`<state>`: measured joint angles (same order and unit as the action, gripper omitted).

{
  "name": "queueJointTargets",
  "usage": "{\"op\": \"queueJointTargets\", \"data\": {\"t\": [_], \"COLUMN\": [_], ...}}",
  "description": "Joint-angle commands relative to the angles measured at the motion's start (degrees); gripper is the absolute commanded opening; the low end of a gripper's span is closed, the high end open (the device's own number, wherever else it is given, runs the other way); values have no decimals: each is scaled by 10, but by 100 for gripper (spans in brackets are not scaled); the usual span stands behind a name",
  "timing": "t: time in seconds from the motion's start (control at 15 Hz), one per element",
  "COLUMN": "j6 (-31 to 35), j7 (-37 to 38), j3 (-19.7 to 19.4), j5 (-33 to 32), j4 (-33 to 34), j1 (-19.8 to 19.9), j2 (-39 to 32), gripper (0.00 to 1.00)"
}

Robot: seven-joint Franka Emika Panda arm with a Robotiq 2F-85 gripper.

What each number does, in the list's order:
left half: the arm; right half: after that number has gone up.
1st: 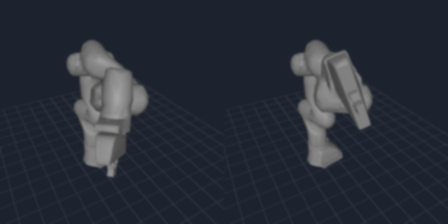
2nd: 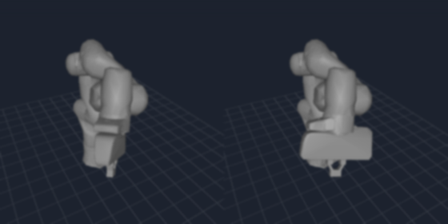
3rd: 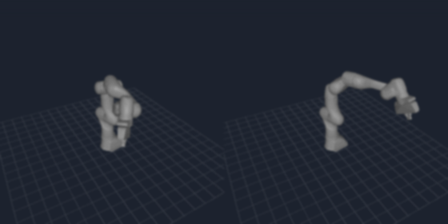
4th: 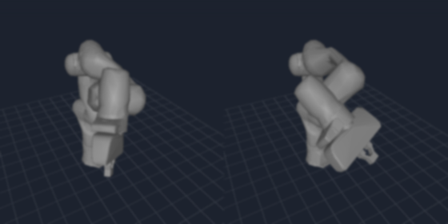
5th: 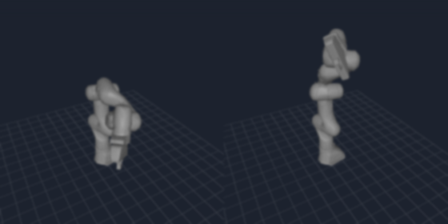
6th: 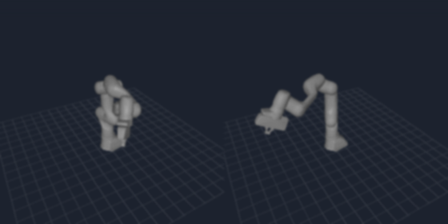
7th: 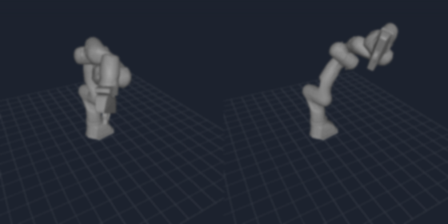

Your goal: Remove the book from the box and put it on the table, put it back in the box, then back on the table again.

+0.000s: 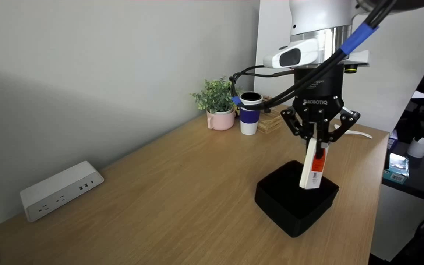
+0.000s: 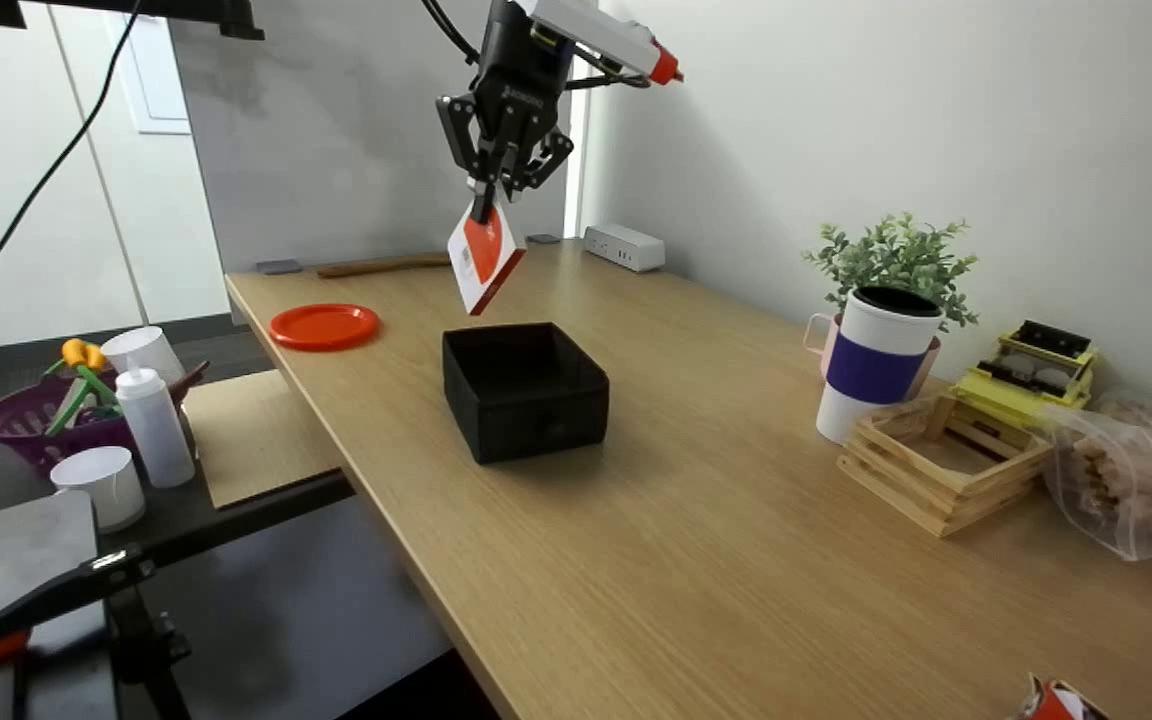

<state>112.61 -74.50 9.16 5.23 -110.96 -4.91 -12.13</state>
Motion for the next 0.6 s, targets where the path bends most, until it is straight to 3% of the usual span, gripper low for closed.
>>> {"op": "queueJointTargets", "data": {"t": [0.0,0.27,0.53], "j6": [-1,20,116], "j7": [-35,-57,-93], "j3": [-8,-12,-2], "j5": [-11,35,166], "j4": [-6,2,-3], "j1": [12,27,47], "j2": [2,-21,-34], "gripper": [4,4,4]}}
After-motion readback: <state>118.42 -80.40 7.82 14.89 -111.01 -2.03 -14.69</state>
